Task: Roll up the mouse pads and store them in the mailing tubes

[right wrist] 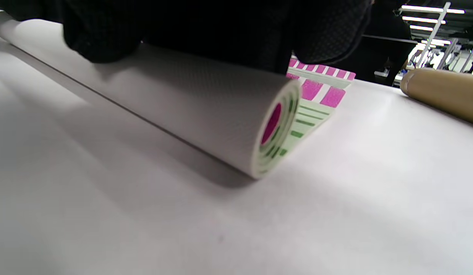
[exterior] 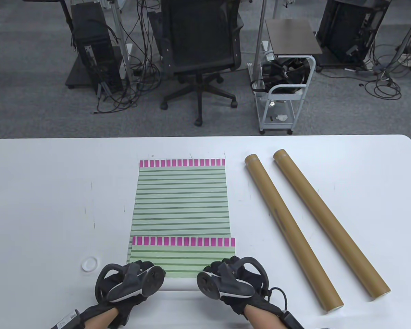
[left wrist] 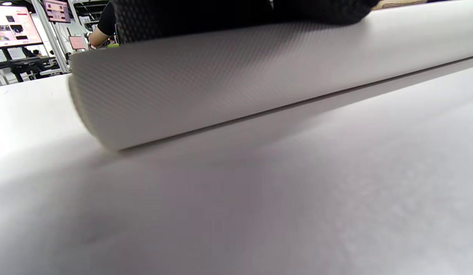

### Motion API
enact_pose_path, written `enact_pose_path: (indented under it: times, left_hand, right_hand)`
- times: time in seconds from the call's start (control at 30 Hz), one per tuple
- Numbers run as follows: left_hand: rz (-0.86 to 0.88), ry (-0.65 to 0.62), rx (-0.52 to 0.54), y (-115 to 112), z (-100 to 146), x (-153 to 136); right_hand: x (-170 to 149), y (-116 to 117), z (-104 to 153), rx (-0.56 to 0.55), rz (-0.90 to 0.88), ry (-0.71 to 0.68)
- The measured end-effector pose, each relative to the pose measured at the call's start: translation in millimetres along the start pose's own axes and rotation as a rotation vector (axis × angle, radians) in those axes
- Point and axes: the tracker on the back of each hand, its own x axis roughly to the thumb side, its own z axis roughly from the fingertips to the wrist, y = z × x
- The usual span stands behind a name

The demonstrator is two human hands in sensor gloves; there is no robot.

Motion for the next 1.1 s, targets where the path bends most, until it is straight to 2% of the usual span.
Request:
enact_pose_path:
  times: [0.1,0.27,0.4,0.5,0.6,0.7,0.83,1.1]
  left_hand:
    - [-0.063,-0.004,0.079,-0.1,4.7,7.1]
    - [-0.075,-0.035,0.041,-0.1,6.9,9.8]
    - [-0.159,-0.02,0.09,-2.0,7.1,13.1]
    - [-0.119,-0.012,0.072,-2.9,5.0,9.7]
    - [-0.097,-0.011,0.068,-3.0,4.1,7.7]
    - [-0.132,-0.015,0.082,-3.4,5.2,9.7]
    - [-0.118,-0.011,0.076,-3.3,4.9,8.6]
    - [-0.1,-0.026,0.085,-0.6,11.7,10.1]
  right_hand:
    - [-5.4,5.2,-1.4,0.005,-0.069,0.035]
    - [-3.3,7.9,-3.5,0.005,-0.028,0.043]
    - [-4.2,9.5,-2.6,-0.003,-0.046,0.053]
    - [-5.8,9.0,-1.4,0.009,-0.068,0.043]
    - [-5.3,7.0,-1.5,-0.033,-0.063,0.04]
    - [-3.1,10.2,-2.5,0.005,-0.081,0.019]
    - [-0.5,10.8,-4.2,-0.009,0.005,0.004]
    - [-0.1,8.6,-3.6,0.024,-0.008,-0.03]
